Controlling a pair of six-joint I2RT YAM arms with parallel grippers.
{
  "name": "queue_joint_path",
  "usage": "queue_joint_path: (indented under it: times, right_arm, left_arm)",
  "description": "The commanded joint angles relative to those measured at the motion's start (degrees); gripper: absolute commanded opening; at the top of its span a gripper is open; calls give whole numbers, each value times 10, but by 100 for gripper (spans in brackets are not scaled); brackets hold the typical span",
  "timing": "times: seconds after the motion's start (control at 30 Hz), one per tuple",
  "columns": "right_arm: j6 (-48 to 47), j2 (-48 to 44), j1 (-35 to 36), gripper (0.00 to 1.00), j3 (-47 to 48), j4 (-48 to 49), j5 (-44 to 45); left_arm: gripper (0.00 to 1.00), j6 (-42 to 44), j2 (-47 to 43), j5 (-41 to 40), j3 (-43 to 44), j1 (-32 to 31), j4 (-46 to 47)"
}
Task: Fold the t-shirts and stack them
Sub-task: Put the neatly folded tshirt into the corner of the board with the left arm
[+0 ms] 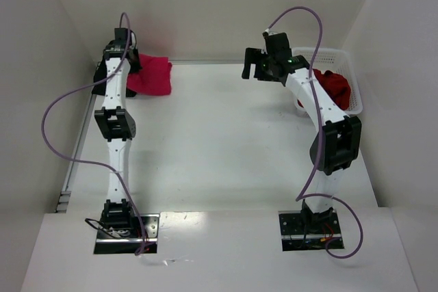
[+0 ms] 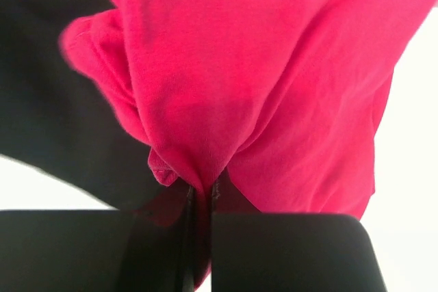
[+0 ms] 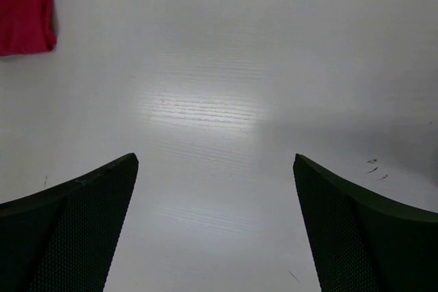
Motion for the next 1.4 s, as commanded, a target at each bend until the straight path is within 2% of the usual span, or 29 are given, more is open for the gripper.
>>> queue_joint_path:
  times: [0.0,0.27,0.63,0.73,0.9,1.1,1.37]
  right_arm:
    - [12,-40,-2,100,-11,21,14]
    - [57,-54,-2,100,-58,21,-4]
    - [102,-68,-2,100,-114,47,-4]
    - [108,-68,-2,100,-121,52,-4]
    - [113,-68,-2,100,-126,58,-10]
    - [118,-68,-2,100,-131,63,-10]
    - [124,-68,-2,100,-136,69,-16]
  left_arm:
    - [0,17,-53,-16,5,52,20]
    - [0,-3,-53,-16,33,100,80]
    - [0,-13,-40,65,59,123,111]
    - [0,-19,-53,114,59,129,117]
    - [0,-26,-70,93,70,135,129]
    - [0,-51,-75,100,70,179,136]
    - [0,-51,-81,112,26,202,147]
